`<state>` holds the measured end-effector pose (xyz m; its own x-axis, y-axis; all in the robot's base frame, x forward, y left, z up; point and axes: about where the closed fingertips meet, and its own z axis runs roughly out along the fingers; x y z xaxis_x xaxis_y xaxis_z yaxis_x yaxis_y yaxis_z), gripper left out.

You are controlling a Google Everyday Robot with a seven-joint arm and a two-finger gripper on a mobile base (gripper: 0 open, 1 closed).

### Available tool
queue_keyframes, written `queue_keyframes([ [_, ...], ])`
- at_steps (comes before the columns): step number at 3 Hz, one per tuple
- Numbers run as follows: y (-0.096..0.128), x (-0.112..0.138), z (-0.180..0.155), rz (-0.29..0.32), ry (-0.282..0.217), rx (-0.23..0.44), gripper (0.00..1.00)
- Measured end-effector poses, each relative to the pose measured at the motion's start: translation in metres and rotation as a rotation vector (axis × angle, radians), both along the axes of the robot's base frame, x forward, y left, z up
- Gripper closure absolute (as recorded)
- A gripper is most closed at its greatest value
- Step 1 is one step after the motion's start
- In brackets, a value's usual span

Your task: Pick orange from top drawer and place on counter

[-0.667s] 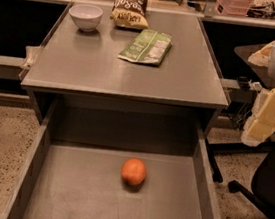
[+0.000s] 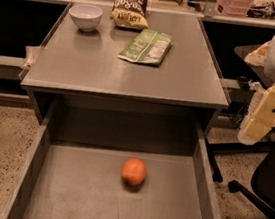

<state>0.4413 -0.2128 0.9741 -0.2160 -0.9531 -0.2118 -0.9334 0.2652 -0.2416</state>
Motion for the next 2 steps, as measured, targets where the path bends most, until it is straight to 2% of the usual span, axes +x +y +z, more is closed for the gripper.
queue_keyframes([
  [1, 0.029, 0.02, -0.029, 0.065, 0.017, 0.004, 0.0],
  [2, 0.074, 0.031, -0.082, 0.162, 0.069, 0.076, 0.0],
])
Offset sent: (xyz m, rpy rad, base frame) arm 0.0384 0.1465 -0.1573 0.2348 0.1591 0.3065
